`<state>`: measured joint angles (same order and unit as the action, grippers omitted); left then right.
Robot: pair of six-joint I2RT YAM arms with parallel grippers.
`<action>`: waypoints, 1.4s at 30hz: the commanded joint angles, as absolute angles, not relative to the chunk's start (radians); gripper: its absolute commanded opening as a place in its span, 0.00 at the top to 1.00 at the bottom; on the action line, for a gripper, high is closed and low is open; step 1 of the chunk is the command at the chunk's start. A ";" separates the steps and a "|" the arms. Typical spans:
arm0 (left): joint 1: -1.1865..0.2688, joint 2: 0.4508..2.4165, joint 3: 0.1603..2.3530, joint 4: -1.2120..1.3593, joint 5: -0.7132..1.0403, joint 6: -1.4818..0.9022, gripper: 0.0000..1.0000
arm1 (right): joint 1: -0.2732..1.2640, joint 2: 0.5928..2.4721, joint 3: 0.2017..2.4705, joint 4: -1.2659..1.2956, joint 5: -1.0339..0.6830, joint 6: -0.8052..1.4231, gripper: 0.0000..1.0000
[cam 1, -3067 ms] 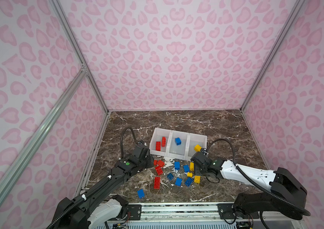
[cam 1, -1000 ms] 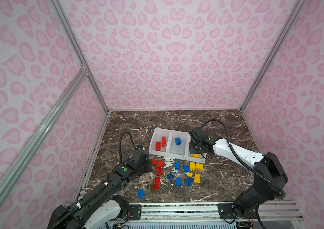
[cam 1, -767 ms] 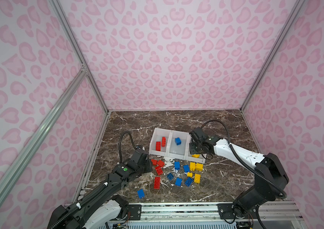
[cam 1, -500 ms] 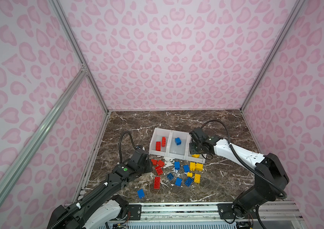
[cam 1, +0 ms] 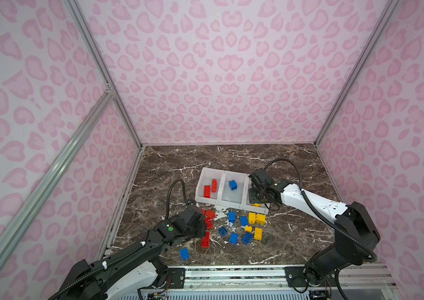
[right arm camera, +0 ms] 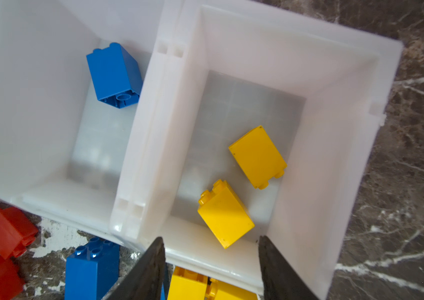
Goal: Sort the legos into containers by color
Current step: 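Grasp a red 2x4 brick near the robot with the left gripper, then lift the red brick into the red compartment and open the left gripper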
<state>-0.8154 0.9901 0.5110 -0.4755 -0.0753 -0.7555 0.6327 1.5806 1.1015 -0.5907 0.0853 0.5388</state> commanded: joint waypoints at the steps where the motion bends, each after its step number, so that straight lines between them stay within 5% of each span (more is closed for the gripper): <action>1: -0.876 1.040 0.511 -0.464 -0.100 -0.799 0.46 | 0.633 1.581 1.092 -0.583 0.083 0.545 0.41; 9: -0.996 1.246 0.609 -0.531 -0.165 -0.807 0.47 | 0.633 1.572 1.076 -0.579 0.080 0.550 0.42; 19: -1.020 1.315 0.649 -0.539 -0.196 -0.806 0.72 | 0.632 1.548 1.048 -0.577 0.085 0.554 0.44; 24: -1.019 1.282 0.725 -0.593 -0.271 -0.741 0.73 | 0.632 1.545 1.054 -0.580 0.084 0.553 0.44; 29: -0.889 1.308 0.912 -0.628 -0.346 -0.562 0.70 | 0.633 1.536 1.066 -0.593 0.089 0.549 0.45; 42: -0.574 1.723 1.380 -0.577 -0.175 -0.286 0.69 | 0.645 1.478 1.053 -0.616 0.104 0.568 0.46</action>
<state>-0.6018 1.6852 1.3327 -0.5674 -0.2379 -0.3435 0.6426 1.4872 1.0626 -0.5976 0.0837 0.5579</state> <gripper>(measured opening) 0.311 0.544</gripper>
